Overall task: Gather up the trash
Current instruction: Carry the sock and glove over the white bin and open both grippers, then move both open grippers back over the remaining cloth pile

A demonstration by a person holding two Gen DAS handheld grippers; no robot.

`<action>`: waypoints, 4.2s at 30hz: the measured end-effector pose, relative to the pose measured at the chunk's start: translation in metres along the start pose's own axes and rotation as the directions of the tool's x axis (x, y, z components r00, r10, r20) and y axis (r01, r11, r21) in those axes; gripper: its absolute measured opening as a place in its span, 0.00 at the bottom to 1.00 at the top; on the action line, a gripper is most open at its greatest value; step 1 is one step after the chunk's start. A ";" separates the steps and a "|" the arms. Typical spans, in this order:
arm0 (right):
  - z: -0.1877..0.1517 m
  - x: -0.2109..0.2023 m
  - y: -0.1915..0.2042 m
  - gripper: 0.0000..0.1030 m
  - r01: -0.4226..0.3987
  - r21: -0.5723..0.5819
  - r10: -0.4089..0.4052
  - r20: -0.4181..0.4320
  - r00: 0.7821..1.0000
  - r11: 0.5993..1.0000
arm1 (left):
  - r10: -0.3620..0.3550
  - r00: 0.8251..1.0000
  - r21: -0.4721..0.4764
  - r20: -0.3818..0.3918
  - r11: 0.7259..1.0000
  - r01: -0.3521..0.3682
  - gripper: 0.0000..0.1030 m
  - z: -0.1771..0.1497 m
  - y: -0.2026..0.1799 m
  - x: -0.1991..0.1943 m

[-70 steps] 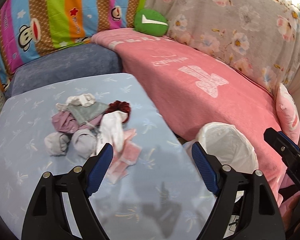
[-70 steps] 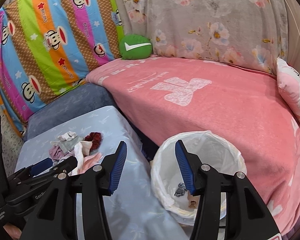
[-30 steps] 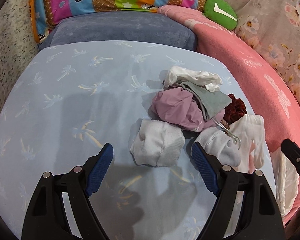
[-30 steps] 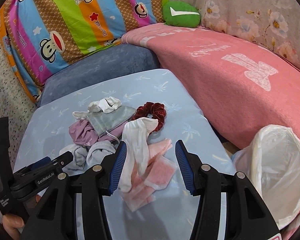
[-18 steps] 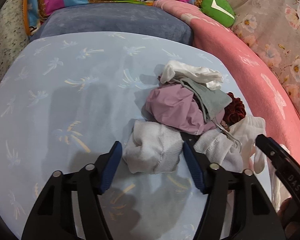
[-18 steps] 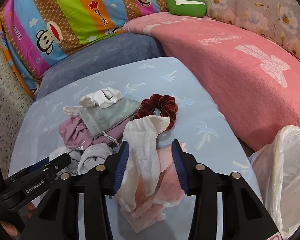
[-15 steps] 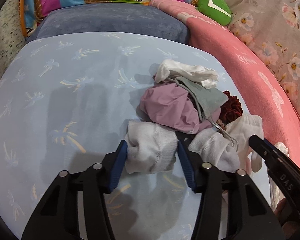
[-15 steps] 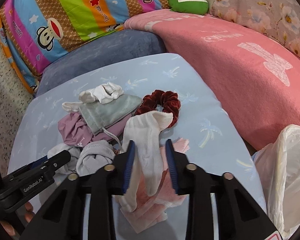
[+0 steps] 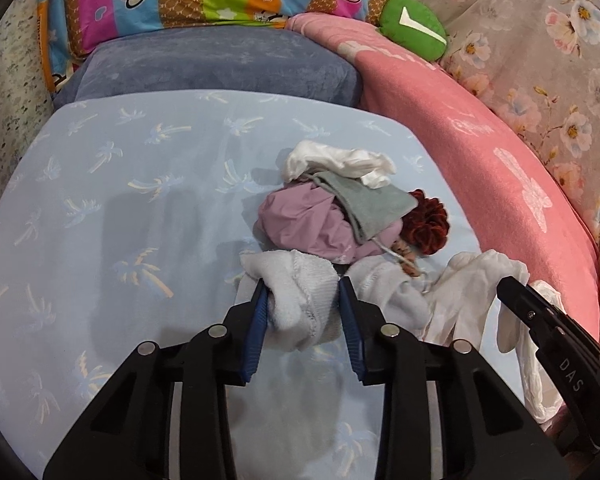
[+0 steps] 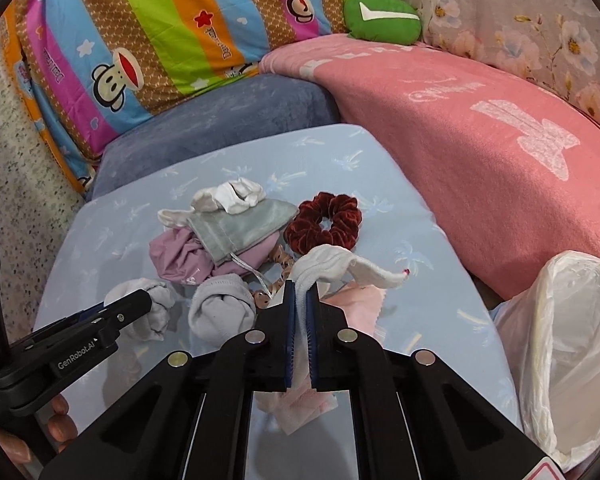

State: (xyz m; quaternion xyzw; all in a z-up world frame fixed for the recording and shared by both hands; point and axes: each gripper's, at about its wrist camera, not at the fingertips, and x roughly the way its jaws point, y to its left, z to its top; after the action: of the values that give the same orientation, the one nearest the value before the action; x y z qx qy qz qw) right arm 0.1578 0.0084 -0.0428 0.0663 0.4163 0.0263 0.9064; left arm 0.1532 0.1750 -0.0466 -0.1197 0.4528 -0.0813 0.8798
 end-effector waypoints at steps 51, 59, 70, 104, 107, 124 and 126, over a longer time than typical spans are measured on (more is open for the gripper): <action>-0.050 -0.195 -0.257 0.06 0.167 0.378 -0.265 0.225 0.937 0.911 | -0.287 0.957 0.510 -0.050 0.816 0.272 0.34 -0.067 -0.293 -0.041; -0.052 -0.196 -0.267 0.11 0.184 0.396 -0.289 0.224 0.931 0.900 | -0.308 0.950 0.529 -0.047 0.799 0.286 0.50 -0.071 -0.311 -0.041; -0.051 -0.196 -0.267 0.17 0.192 0.394 -0.297 0.228 0.927 0.899 | -0.297 0.955 0.508 0.008 0.824 0.252 0.73 -0.065 -0.305 -0.045; -0.038 -0.166 -0.170 0.33 0.146 0.241 -0.198 0.205 0.958 0.959 | -0.209 0.976 0.308 0.063 0.934 0.180 0.74 -0.039 -0.204 -0.047; -0.036 -0.160 -0.158 0.35 0.140 0.223 -0.186 0.198 0.962 0.965 | -0.192 0.979 0.287 0.068 0.944 0.165 0.74 -0.036 -0.192 -0.046; -0.038 -0.109 -0.096 0.47 0.092 0.126 -0.106 0.108 0.988 0.988 | -0.020 0.998 0.115 0.065 0.993 0.012 0.80 -0.024 -0.098 -0.021; -0.038 -0.097 -0.085 0.47 0.082 0.109 -0.092 0.088 0.992 0.991 | -0.004 0.998 0.099 0.055 0.995 -0.001 0.80 -0.024 -0.087 -0.016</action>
State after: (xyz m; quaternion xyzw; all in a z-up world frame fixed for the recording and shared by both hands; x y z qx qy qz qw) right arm 0.0646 -0.0818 -0.0065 0.0970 0.3769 -0.0386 0.9203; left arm 0.1215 0.0921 -0.0226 -0.0786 0.4239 -0.1008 0.8966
